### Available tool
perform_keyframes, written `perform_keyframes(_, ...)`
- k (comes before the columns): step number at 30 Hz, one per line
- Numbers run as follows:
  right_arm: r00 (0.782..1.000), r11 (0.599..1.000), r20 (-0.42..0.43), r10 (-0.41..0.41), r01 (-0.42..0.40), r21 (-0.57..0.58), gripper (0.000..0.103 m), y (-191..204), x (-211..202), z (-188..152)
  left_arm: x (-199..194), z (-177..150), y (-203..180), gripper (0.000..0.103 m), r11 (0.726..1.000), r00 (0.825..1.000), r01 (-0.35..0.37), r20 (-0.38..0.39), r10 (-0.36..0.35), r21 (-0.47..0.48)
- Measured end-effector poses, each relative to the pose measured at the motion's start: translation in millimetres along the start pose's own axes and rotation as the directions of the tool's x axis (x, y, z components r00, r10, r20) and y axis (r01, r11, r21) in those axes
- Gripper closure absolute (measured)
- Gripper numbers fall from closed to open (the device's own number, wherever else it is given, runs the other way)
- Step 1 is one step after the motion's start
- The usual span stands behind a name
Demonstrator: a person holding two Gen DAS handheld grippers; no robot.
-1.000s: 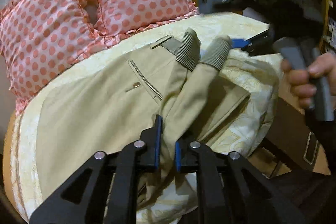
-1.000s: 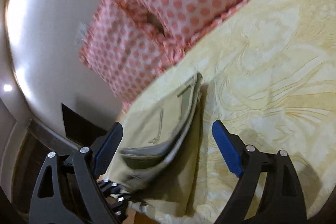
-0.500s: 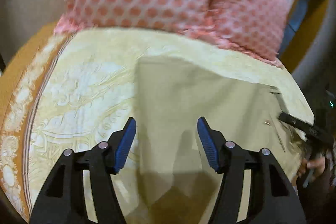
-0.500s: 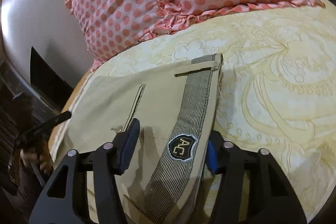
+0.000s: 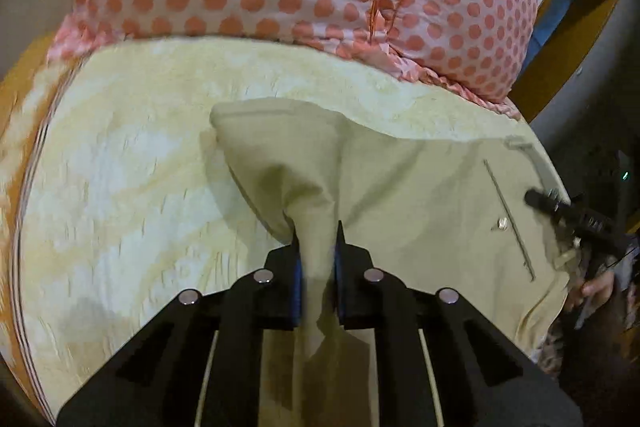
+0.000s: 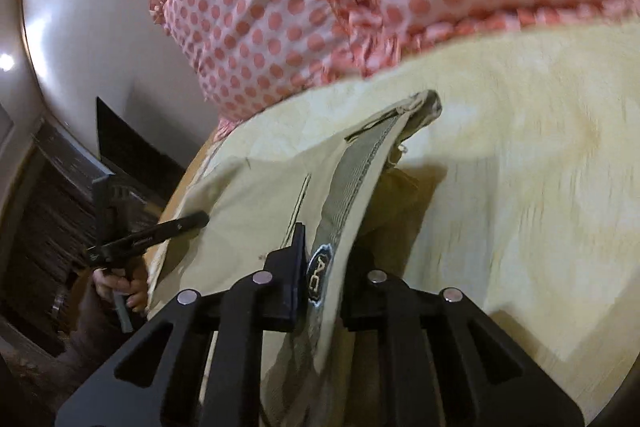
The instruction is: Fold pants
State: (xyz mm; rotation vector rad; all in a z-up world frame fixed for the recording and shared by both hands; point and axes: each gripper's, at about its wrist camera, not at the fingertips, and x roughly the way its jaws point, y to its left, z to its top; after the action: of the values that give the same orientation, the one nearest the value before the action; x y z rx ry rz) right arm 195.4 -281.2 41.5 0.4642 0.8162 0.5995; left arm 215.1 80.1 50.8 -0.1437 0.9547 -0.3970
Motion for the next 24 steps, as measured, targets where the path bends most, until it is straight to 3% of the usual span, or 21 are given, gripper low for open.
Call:
perform_keyframes(4,0.994,0.998,0.086,-0.064,0.064,0.002,0.089,-13.3,11.8,48.2,26.9,49.6,-4.6,0.089,0.998,0.996,-0.058,0.063,0.057,0.014)
perform_keyframes(6,0.982,0.986,0.092,-0.164,0.164,0.011,0.087,-29.4,25.9,69.9,49.3,73.1,-4.6,0.085,0.991,0.988,-0.133,0.083,0.132,0.011)
perform_keyframes(7,0.97,0.973,0.073,-0.23,0.229,0.013,0.08,-34.1,30.8,74.7,55.9,80.5,-1.8,0.082,0.987,0.985,-0.159,0.074,0.159,-0.01)
perform_keyframes(9,0.908,0.91,0.063,-0.415,0.415,0.01,0.077,-35.0,24.4,75.8,49.4,82.0,1.4,0.079,0.985,0.981,-0.17,0.084,0.172,-0.037)
perform_keyframes(11,0.915,0.923,0.142,-0.378,0.384,-0.013,0.055,-25.8,2.7,65.4,23.9,69.4,-7.3,0.075,0.973,0.958,-0.229,0.183,0.222,0.016)
perform_keyframes(12,0.933,0.945,0.171,-0.315,0.325,-0.028,0.034,-16.7,-8.0,56.9,14.1,62.5,-11.9,0.068,0.973,0.954,-0.229,0.208,0.217,0.033)
perform_keyframes(13,0.951,0.962,0.166,-0.259,0.269,-0.04,0.025,-11.2,-10.8,51.3,5.6,55.6,-15.9,0.06,0.979,0.957,-0.2,0.222,0.186,0.041)
perform_keyframes(14,0.974,0.98,0.132,-0.185,0.193,-0.049,0.025,-4.9,-8.8,44.3,-2.6,45.8,-22.3,0.057,0.992,0.969,-0.122,0.22,0.109,0.044)
perform_keyframes(17,0.993,0.994,-0.037,-0.112,0.112,0.004,0.024,-5.4,19.3,29.4,9.4,30.6,-38.6,0.046,0.999,0.991,0.015,0.13,-0.021,0.042)
perform_keyframes(19,0.991,0.99,-0.055,-0.118,0.122,0.074,0.024,-16.1,28.3,27.1,33.7,27.1,-42.0,0.048,0.999,0.998,-0.025,0.052,0.023,0.038)
perform_keyframes(21,0.989,0.974,-0.041,-0.142,0.147,0.174,0.024,-19.8,18.0,26.3,48.2,20.9,-39.5,0.061,0.994,0.994,-0.107,0.014,0.106,0.027)
perform_keyframes(23,0.973,0.965,-0.012,-0.23,0.229,0.13,0.018,-2.1,2.1,17.2,25.6,6.4,-47.6,0.044,0.988,0.987,-0.154,0.06,0.152,0.027)
perform_keyframes(24,0.96,0.959,0.028,-0.279,0.277,0.052,0.004,18.5,-6.9,2.4,10.7,-4.0,-54.4,0.026,0.983,0.98,-0.181,0.094,0.176,0.039)
